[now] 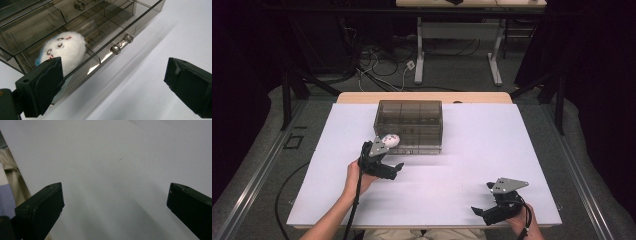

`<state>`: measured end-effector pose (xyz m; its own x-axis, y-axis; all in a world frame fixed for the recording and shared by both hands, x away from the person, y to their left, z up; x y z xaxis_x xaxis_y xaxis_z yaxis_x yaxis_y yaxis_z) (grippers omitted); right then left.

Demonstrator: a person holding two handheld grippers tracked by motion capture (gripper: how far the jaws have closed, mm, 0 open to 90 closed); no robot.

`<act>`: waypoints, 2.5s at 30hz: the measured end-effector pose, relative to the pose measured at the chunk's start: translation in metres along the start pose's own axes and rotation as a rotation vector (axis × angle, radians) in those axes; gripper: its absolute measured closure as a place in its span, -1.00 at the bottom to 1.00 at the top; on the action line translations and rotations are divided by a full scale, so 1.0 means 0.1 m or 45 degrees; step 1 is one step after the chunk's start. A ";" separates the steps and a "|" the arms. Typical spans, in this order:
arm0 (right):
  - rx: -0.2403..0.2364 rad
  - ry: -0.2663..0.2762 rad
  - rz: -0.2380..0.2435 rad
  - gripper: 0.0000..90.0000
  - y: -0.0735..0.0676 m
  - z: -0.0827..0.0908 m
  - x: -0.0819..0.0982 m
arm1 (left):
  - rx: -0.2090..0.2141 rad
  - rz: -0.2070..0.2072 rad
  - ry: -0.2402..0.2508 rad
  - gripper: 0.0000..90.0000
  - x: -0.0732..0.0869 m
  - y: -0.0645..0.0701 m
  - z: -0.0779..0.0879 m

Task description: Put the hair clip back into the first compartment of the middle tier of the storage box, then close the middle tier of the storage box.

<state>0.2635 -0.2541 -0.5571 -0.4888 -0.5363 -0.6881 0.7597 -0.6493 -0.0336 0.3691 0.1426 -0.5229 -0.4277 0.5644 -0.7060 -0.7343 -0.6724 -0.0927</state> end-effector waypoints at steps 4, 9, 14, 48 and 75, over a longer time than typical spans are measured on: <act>0.003 -0.003 0.001 -0.99 -0.01 0.00 0.00 | -0.013 0.011 -0.002 -0.96 0.02 0.00 -0.03; 0.006 -0.005 0.001 -0.99 0.00 0.00 0.00 | -0.020 0.000 -0.003 -0.96 0.02 0.01 -0.04; 0.001 0.000 0.001 -0.99 0.00 0.00 0.00 | -0.028 -0.011 -0.006 -0.96 0.01 0.01 -0.04; -0.013 -0.015 0.013 -0.99 0.00 0.00 0.00 | -0.059 -0.079 0.037 0.41 0.02 0.08 0.00; -0.014 -0.010 0.014 -0.99 -0.01 0.01 0.00 | -0.059 0.042 0.045 1.00 0.10 -0.06 -0.31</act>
<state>0.2623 -0.2536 -0.5567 -0.4836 -0.5478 -0.6827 0.7697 -0.6375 -0.0336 0.3859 0.1372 -0.5515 -0.4319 0.5246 -0.7337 -0.6946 -0.7123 -0.1005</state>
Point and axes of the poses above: each handheld gripper's, and its own axes: z roughly backward along the jaws, x roughly out of its underside, y roughly to its right, the point moved 1 cm from there along -z, roughly forward along the jaws, and after that the axes turned 6 degrees about -y, right-handed, at the moved point
